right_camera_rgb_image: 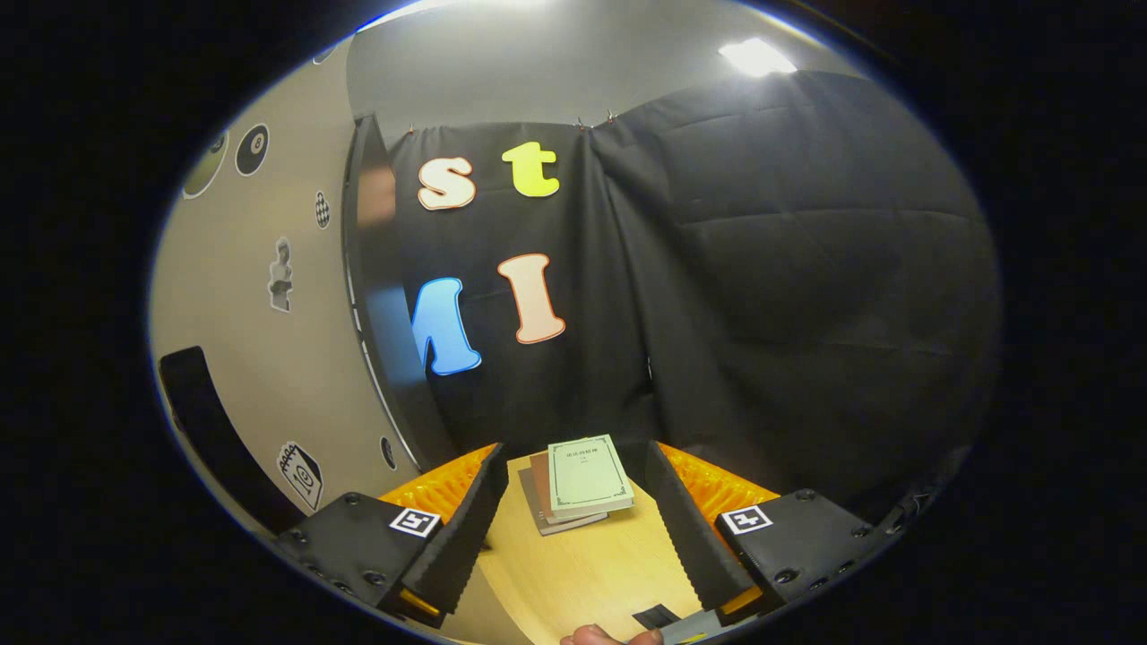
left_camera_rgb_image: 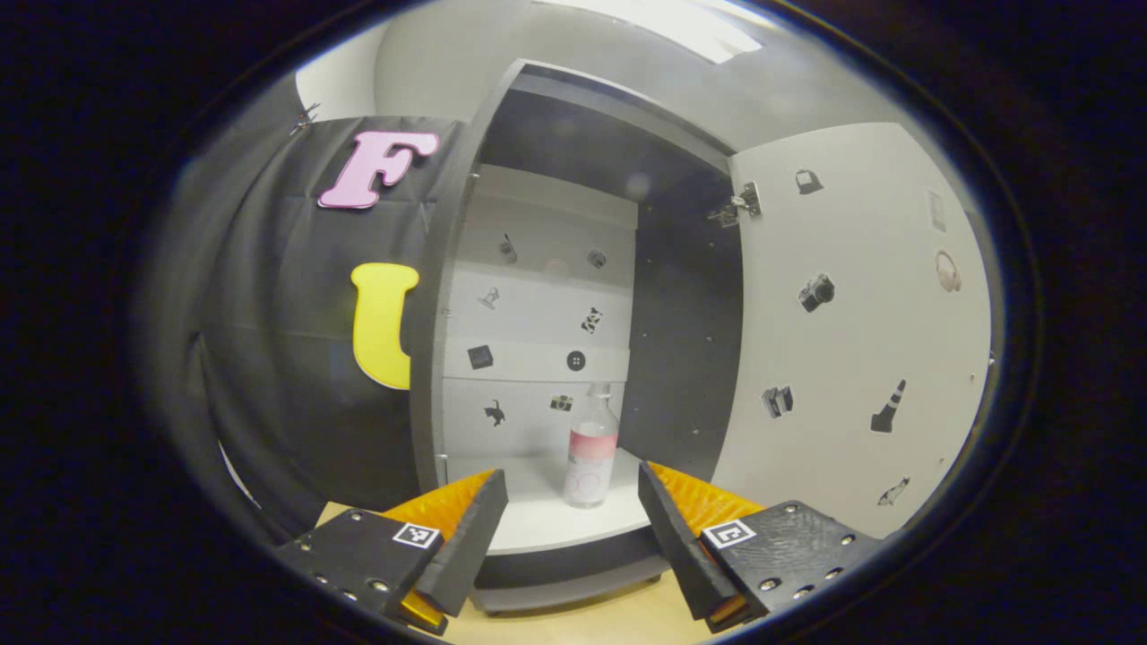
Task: Open the cabinet door with the right hand, grasp the bottle in the cabinet with the left hand and place it on the coaster, then close the cabinet door with the right hand.
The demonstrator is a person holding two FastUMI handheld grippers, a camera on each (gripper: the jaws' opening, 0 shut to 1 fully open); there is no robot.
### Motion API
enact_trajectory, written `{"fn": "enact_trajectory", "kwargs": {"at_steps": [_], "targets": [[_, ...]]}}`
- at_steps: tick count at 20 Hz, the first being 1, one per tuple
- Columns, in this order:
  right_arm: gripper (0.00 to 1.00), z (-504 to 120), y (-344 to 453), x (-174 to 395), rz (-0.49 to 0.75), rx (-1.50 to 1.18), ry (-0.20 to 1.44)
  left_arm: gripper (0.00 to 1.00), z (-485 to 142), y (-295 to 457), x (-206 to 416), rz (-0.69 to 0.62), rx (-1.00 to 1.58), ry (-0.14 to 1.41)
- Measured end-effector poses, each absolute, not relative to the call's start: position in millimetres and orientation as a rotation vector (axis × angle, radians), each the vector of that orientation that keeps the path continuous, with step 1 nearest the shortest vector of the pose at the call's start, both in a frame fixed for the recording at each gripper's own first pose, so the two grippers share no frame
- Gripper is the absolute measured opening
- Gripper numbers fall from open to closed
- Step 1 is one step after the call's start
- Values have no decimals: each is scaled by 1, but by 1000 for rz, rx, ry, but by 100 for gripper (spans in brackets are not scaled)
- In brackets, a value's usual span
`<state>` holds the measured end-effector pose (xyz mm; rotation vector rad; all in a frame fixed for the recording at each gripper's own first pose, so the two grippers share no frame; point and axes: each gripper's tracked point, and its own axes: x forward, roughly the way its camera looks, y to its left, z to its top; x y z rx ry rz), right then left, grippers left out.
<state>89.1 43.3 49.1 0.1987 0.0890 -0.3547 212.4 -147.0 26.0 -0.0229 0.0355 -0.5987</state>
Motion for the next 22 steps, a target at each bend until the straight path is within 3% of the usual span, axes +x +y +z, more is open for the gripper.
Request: {"fn": "enact_trajectory", "kwargs": {"at_steps": [3,10,22], "targets": [[98,48,25,90,-393,144,87,91,22,-175,232,-633,-36,42],[98,47,6,127,-311,195,76,89,4,-224,285,-604,22,62],[98,24,-33,154,-294,217,134,90,-25,-269,346,-565,46,88]]}}
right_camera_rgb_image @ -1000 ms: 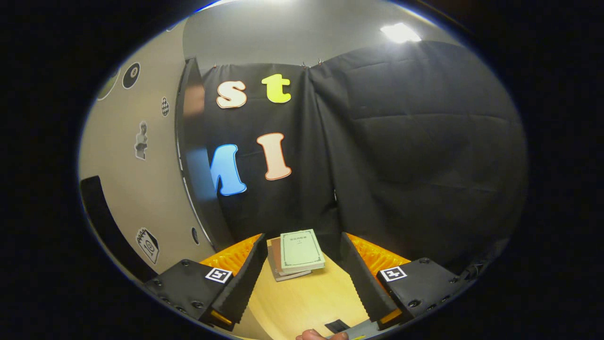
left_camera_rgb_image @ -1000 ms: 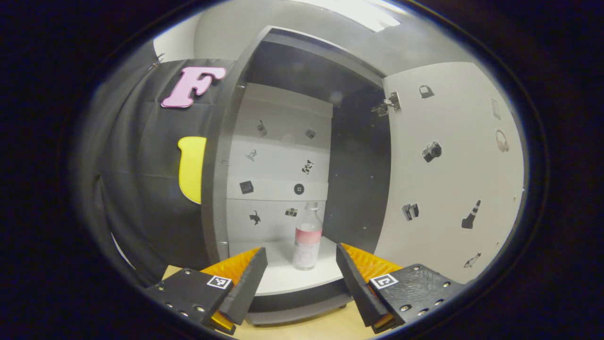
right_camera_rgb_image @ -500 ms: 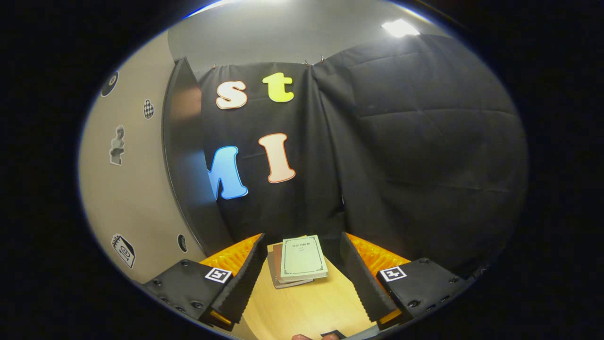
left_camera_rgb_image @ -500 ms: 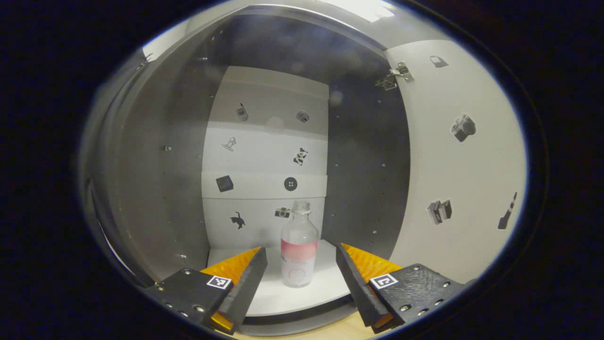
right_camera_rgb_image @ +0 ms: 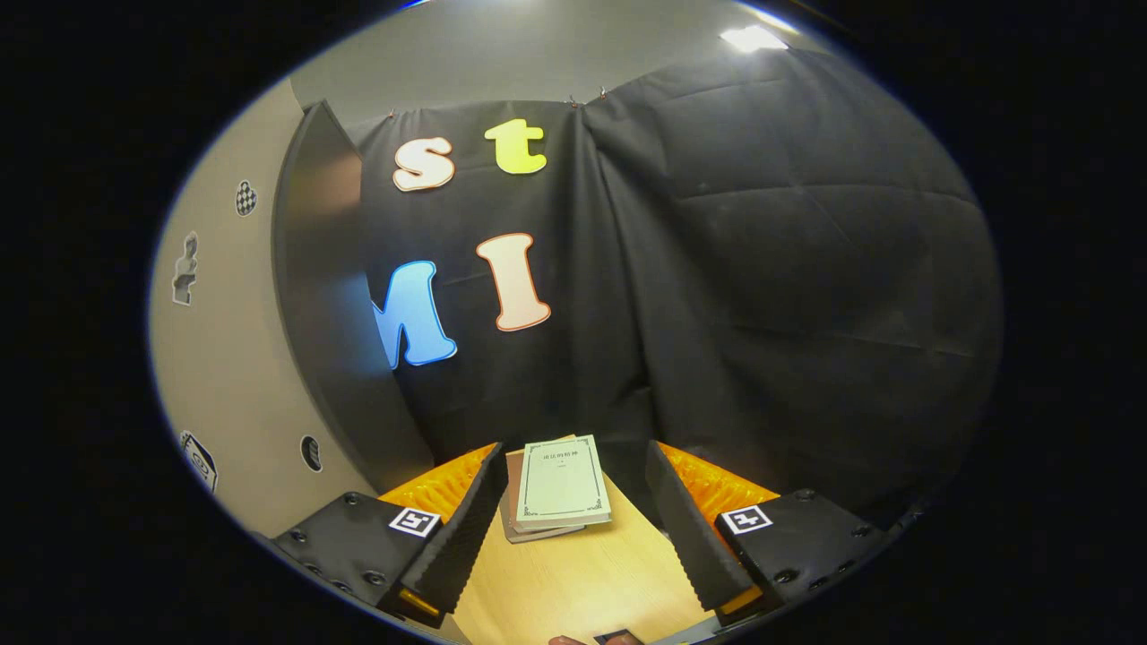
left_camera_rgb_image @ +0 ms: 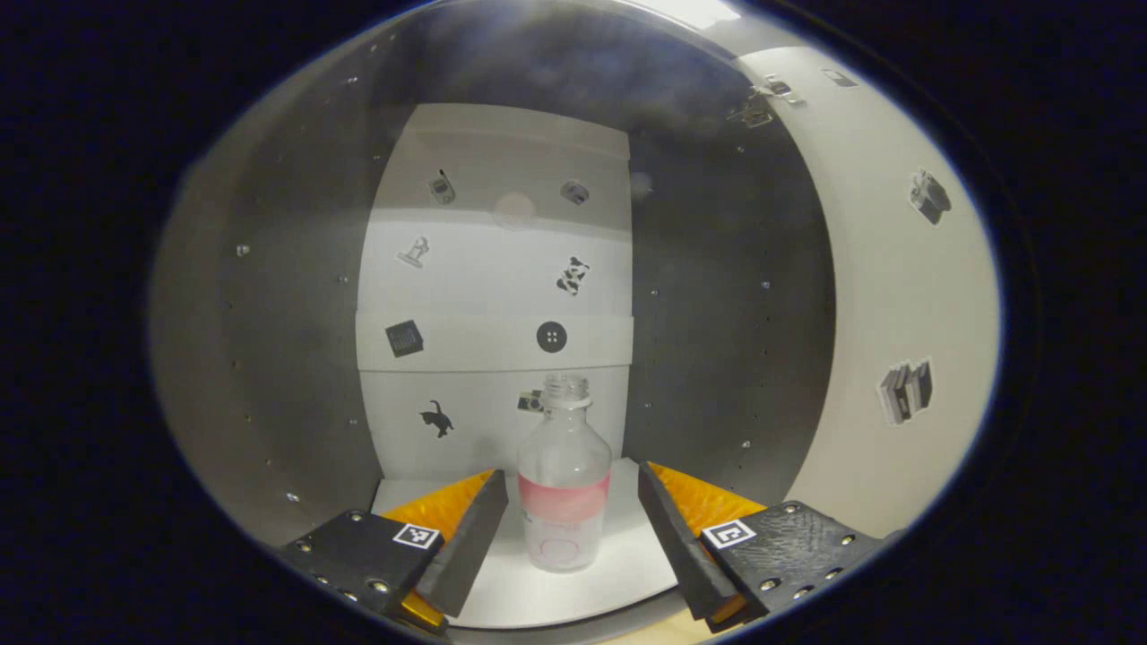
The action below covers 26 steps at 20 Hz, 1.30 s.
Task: Open the cabinet door with the right hand, grasp the bottle in the cabinet with the left hand and place it on the coaster, then close the cabinet door with the right hand.
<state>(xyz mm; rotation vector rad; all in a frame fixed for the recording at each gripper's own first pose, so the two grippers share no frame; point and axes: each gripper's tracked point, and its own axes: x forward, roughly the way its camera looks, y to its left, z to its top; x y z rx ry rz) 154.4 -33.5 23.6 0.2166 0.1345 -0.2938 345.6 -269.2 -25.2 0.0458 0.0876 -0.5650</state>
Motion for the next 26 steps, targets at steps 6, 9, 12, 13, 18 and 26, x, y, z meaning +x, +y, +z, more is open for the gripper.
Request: {"fn": "enact_trajectory", "kwargs": {"at_steps": [6,9,12,13,18,26], "targets": [[98,15,-43,162,-294,195,169,89,-35,-279,366,-554,33,114],[98,7,-44,164,-290,172,207,89,-39,-282,370,-554,44,120],[98,3,-42,165,-274,169,216,90,-40,-285,370,-564,52,124],[98,2,-42,164,-274,168,219,90,-38,-286,372,-561,51,115],[98,-1,-48,163,-273,183,223,90,-44,-282,374,-542,30,133],[98,-5,-52,163,-255,184,228,78,-38,-283,371,-561,-9,116]]}}
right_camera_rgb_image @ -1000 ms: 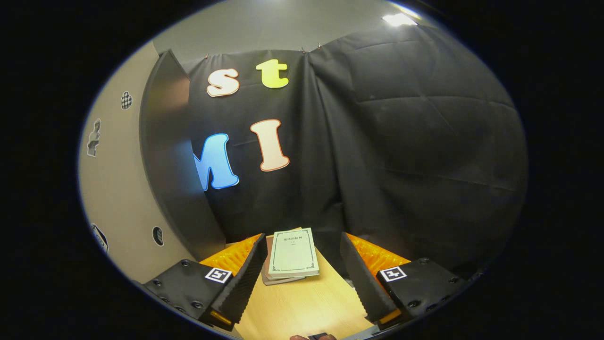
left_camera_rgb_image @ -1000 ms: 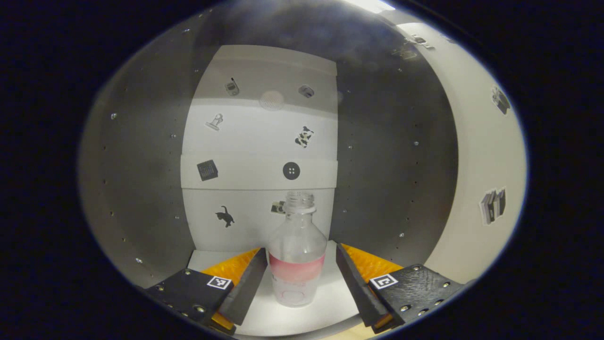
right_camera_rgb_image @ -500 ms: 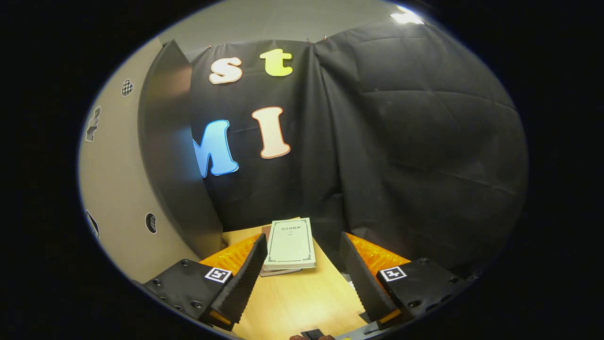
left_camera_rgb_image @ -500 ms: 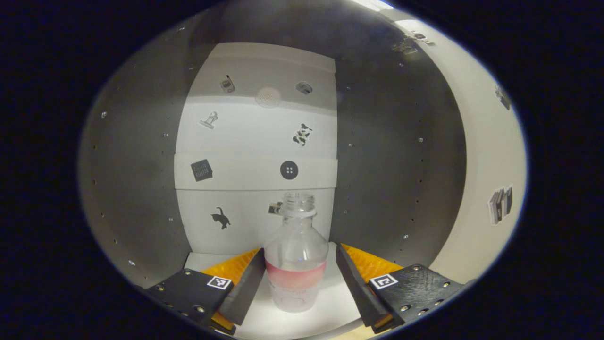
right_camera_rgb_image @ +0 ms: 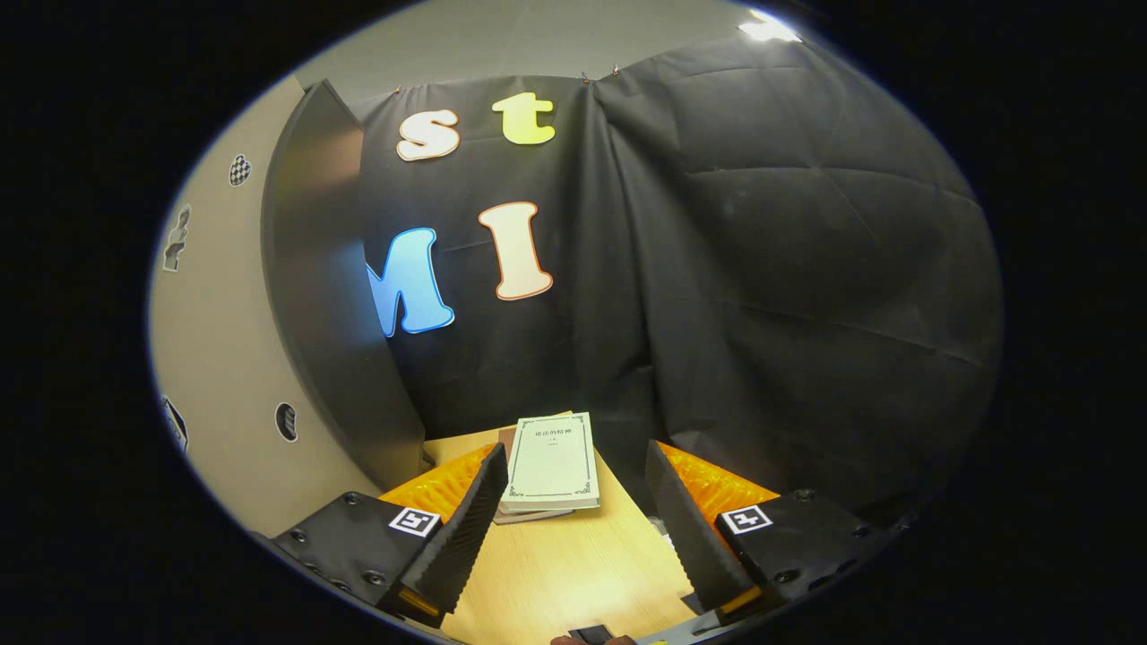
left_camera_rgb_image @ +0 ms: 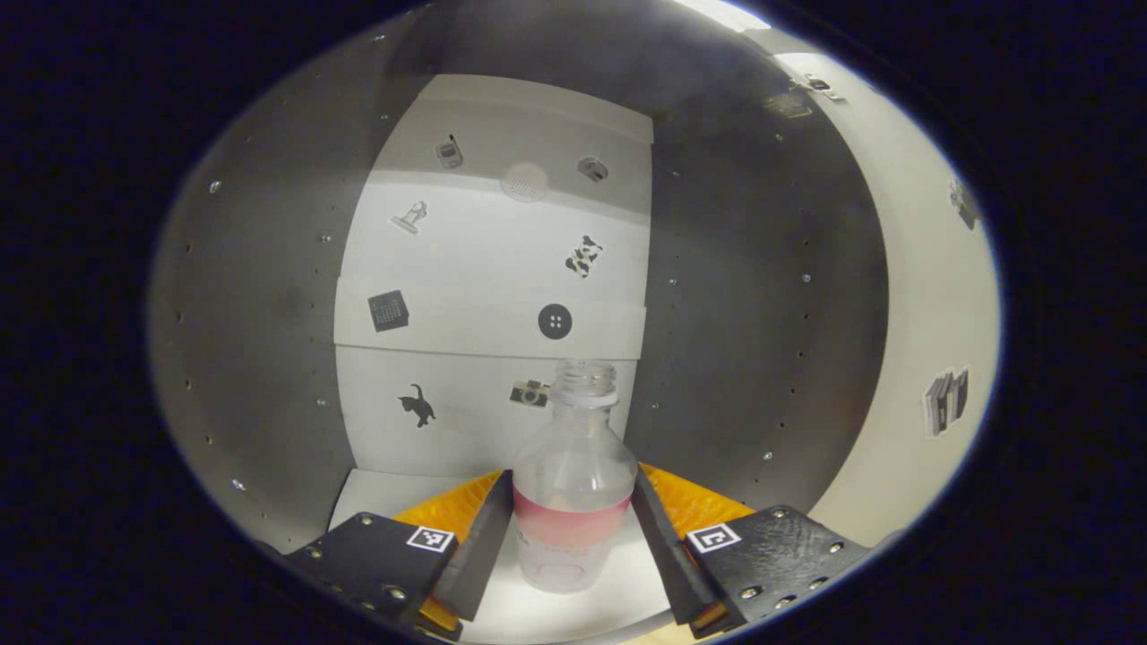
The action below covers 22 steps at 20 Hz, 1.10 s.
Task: Open the cabinet door with the right hand, grasp the bottle in the cabinet with the left hand and place it on the coaster, then close the cabinet door with the right hand.
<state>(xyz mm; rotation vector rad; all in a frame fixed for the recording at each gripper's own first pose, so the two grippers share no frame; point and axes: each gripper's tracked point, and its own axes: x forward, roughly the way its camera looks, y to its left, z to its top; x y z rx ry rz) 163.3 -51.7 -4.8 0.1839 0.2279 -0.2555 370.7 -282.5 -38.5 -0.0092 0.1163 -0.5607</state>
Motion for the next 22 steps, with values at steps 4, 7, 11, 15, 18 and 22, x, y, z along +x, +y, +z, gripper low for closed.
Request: {"fn": "enact_trajectory", "kwargs": {"at_steps": [4,7,11,15,18,22], "targets": [[98,-6,-53,168,-234,190,230,75,-36,-286,357,-586,-8,124],[98,-7,-52,172,-205,187,237,73,-29,-278,343,-566,13,93],[98,-4,-45,178,-162,178,239,74,-14,-261,315,-560,-22,81],[98,0,-31,170,-146,181,213,72,7,-229,278,-559,-50,54],[98,-6,-18,156,-149,174,216,72,16,-194,247,-548,-17,15],[98,0,-13,130,-176,157,203,72,12,-142,200,-529,-7,-2]]}}
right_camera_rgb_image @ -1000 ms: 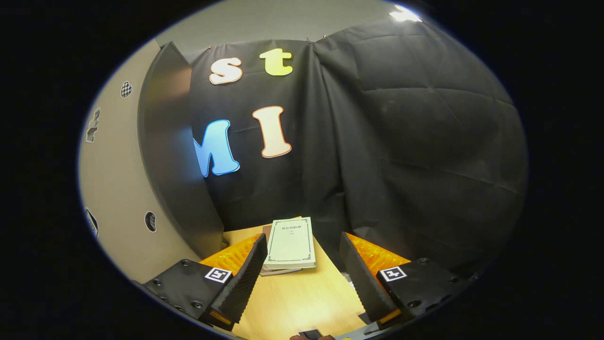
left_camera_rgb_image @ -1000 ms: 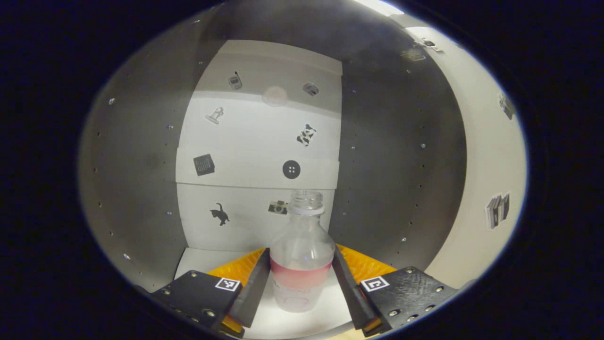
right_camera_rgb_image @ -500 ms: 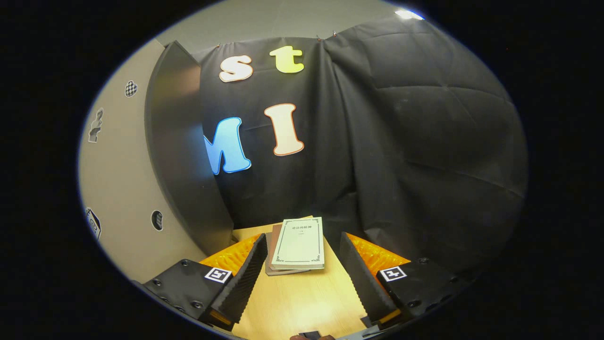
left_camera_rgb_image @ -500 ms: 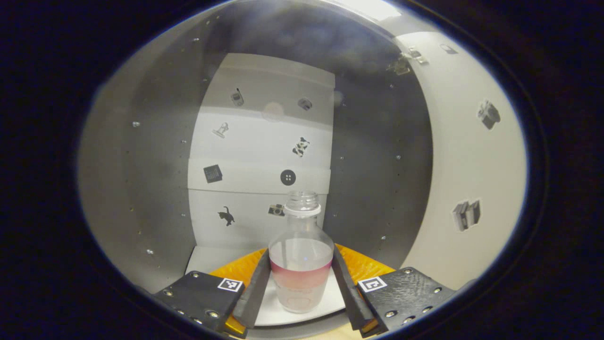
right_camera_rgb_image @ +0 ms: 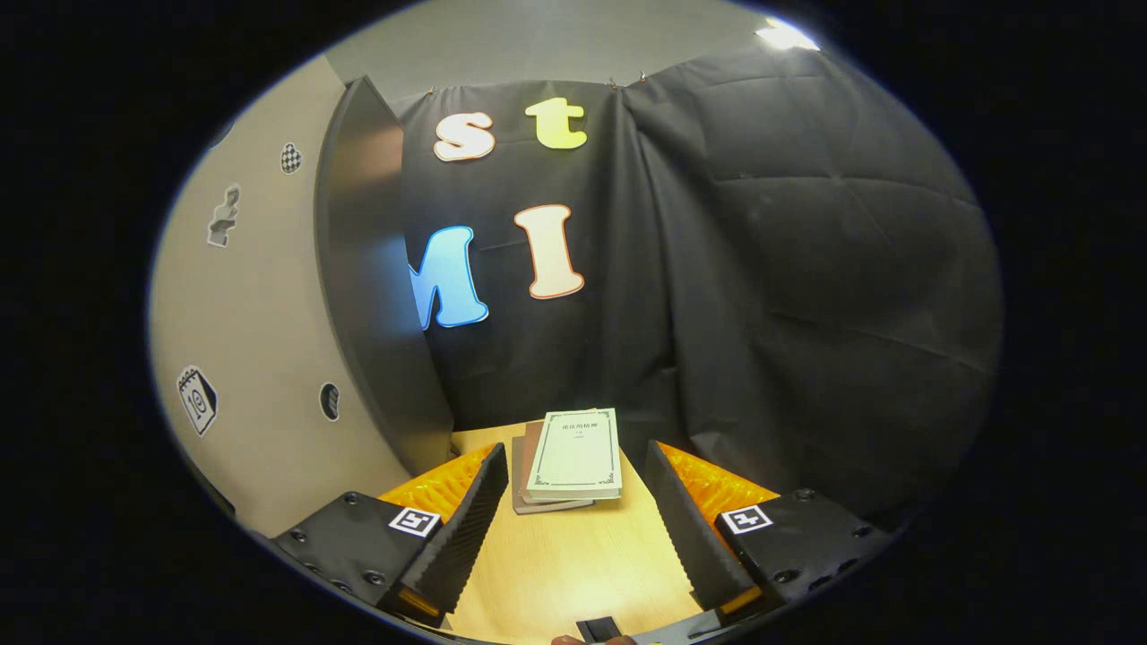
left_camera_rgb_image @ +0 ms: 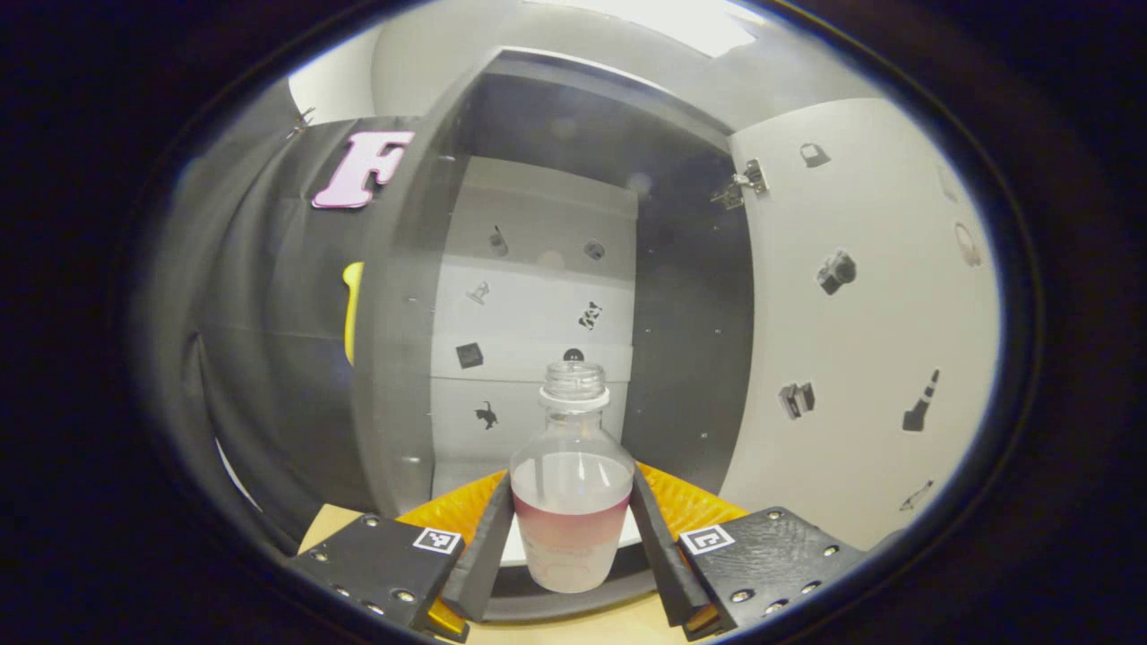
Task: Open the cabinet door with the right hand, grasp the bottle in the cabinet with the left hand and place it on the coaster, then close the cabinet door with the right hand.
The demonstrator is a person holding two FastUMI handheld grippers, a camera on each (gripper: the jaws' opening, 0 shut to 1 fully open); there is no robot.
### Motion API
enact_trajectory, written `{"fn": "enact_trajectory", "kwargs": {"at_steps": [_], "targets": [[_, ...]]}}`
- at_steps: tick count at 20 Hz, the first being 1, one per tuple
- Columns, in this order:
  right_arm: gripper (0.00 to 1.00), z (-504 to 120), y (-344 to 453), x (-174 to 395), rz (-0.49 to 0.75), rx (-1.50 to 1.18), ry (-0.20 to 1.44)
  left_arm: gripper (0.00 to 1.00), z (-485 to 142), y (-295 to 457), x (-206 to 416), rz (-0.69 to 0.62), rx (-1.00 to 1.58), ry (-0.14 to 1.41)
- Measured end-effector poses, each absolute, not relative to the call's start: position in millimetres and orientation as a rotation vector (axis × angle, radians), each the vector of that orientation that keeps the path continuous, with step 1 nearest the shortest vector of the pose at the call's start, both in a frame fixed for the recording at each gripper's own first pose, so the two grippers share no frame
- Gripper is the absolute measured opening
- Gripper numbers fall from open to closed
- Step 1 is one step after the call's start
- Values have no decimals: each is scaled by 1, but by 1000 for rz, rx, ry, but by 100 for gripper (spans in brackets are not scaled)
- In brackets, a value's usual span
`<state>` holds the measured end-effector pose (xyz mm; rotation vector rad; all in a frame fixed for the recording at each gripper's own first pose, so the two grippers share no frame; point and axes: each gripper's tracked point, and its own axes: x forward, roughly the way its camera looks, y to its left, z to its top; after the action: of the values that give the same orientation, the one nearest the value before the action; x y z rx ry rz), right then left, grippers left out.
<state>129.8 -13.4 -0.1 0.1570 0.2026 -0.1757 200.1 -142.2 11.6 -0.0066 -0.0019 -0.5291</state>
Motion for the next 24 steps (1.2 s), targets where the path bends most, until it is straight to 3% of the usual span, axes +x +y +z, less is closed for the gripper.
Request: {"fn": "enact_trajectory", "kwargs": {"at_steps": [4,10,12,15,24], "targets": [[98,5,-6,108,-182,159,189,75,-7,-88,157,-495,18,12],[98,17,11,83,-177,155,157,73,-62,-24,110,-436,119,59],[98,20,16,76,-174,162,143,75,-90,-12,99,-429,150,82],[98,27,25,70,-149,155,120,72,-134,5,87,-422,204,125],[98,35,34,58,-113,73,148,72,-218,19,68,-391,69,93]]}}
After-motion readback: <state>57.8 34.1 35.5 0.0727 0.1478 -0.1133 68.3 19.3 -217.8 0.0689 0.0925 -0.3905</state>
